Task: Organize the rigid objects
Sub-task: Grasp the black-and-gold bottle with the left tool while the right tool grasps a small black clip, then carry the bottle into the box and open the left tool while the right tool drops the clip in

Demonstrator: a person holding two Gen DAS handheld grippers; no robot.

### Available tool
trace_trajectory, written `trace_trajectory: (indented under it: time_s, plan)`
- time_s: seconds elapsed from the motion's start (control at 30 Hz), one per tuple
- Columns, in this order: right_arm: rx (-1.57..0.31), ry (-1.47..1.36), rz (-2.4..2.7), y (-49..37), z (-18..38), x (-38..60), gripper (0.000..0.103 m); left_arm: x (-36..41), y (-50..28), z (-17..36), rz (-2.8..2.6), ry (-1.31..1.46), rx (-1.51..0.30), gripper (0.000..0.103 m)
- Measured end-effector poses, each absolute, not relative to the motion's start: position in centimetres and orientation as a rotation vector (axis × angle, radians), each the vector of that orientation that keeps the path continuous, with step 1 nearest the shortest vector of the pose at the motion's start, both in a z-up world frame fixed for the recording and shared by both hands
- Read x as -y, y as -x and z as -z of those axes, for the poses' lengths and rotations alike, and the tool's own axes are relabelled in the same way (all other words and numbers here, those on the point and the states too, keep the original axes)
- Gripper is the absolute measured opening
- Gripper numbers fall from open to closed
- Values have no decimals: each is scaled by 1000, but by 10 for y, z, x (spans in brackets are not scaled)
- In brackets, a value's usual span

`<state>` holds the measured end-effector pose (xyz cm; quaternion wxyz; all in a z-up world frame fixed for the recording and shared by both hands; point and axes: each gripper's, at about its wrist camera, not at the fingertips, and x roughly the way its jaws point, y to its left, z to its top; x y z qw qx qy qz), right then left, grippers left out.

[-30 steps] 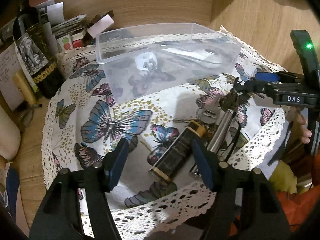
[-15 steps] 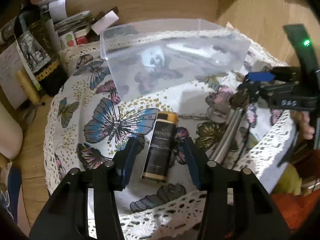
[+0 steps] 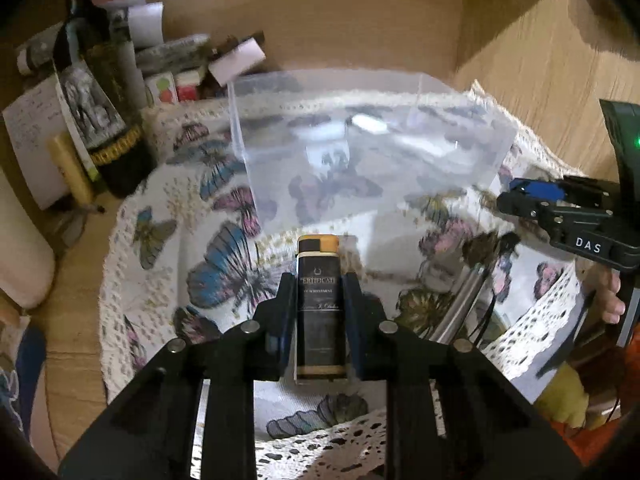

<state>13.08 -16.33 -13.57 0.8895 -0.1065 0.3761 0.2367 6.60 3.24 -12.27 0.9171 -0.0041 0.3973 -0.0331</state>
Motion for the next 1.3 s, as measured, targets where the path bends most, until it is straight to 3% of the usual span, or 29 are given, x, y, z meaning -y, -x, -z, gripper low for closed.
trace_trajectory:
  time_s: [0.73, 1.03, 1.3]
  plan:
    - [-482, 57, -500, -148, 41, 163, 33, -46, -117, 38, 10, 77, -576, 23]
    - [-476, 78, -534, -172, 32, 133, 33, -57, -147, 39, -10, 63, -589, 23]
    - [-590, 128, -563, -201, 63, 100, 33, -59, -173, 66, 6, 79, -667, 23]
